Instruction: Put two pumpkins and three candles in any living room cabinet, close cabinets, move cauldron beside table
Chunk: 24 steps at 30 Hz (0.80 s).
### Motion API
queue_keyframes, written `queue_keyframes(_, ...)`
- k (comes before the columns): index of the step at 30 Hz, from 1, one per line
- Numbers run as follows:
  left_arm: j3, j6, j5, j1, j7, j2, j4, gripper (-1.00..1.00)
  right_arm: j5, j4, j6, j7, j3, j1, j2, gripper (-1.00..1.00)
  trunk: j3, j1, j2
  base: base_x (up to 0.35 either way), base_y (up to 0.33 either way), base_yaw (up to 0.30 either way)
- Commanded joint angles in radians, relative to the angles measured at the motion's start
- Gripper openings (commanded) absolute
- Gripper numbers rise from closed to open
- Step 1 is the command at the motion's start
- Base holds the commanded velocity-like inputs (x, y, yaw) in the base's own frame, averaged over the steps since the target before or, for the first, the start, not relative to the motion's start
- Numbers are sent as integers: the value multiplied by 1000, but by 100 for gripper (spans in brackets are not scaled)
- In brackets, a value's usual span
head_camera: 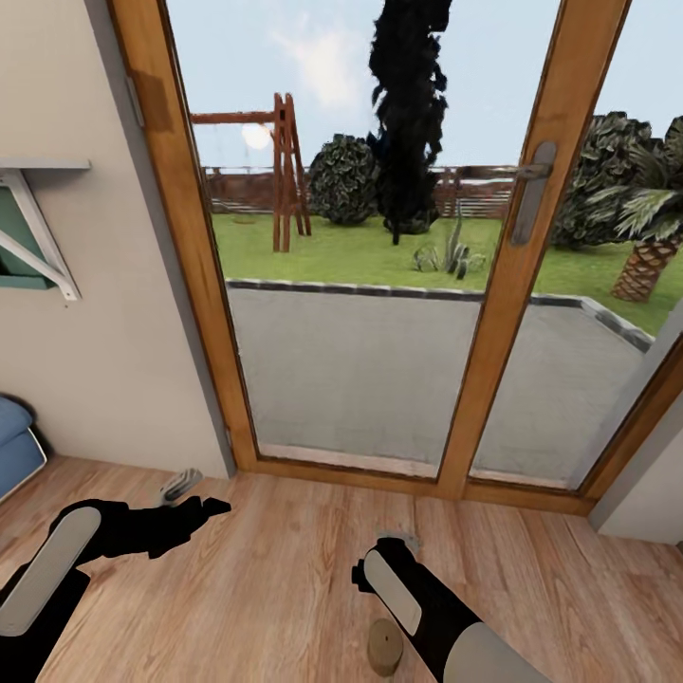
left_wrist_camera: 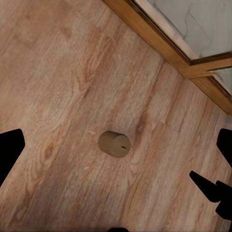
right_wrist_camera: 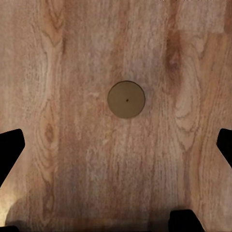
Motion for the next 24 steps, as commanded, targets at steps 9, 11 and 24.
queue_keyframes(9,1,0,36,-1,10,5,0,100,-2,0,-17,-8,4,-1,-1,100,-29,35,-64,0,0,0)
queue_keyframes(11,1,0,43,-1,10,6,1,100,-1,0,-22,-8,4,-1,-1,100,-36,42,-78,0,0,0)
queue_keyframes(24,0,0,47,-1,10,6,1,100,1,1,-25,-7,4,-1,-2,100,-76,92,-169,0,0,0)
